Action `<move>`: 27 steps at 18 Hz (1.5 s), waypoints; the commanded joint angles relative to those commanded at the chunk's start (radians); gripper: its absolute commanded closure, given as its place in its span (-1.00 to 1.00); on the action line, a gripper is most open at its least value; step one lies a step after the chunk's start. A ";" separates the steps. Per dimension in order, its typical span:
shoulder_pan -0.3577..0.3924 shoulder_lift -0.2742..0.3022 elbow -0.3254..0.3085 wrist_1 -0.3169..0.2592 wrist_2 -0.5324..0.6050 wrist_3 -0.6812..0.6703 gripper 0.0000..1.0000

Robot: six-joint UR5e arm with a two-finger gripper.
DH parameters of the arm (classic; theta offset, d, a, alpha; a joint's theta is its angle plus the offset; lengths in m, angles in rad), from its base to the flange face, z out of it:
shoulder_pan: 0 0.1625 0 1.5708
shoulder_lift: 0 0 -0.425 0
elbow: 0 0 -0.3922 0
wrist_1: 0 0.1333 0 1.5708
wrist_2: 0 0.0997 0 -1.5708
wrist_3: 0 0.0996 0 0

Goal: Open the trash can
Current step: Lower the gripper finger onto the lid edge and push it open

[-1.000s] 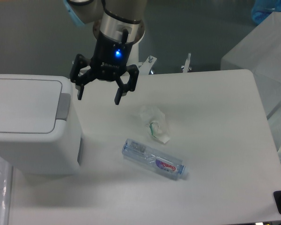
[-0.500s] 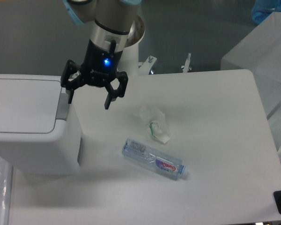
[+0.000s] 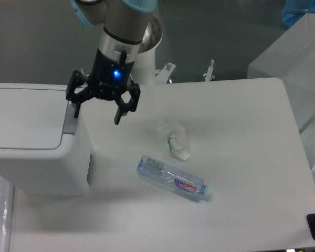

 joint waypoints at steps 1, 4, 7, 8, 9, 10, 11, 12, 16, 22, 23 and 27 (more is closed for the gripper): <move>0.000 -0.003 0.000 0.000 0.000 0.000 -1.00; -0.002 -0.005 0.000 0.000 0.000 0.000 -1.00; -0.003 -0.008 0.000 0.000 0.000 -0.002 -1.00; -0.003 -0.009 0.000 0.000 0.000 -0.003 -1.00; -0.003 -0.009 0.000 0.000 0.000 -0.003 -1.00; -0.003 -0.011 0.000 0.000 0.000 -0.005 -1.00; -0.003 -0.012 0.000 0.000 0.000 -0.005 -1.00; -0.008 -0.012 0.000 0.000 0.000 -0.005 -1.00; -0.012 -0.014 0.000 0.002 0.000 -0.005 -1.00; -0.012 -0.018 0.000 0.002 0.002 -0.005 -1.00; -0.012 -0.020 0.002 0.002 0.002 -0.003 -1.00; -0.012 -0.028 0.000 0.014 0.003 -0.003 -1.00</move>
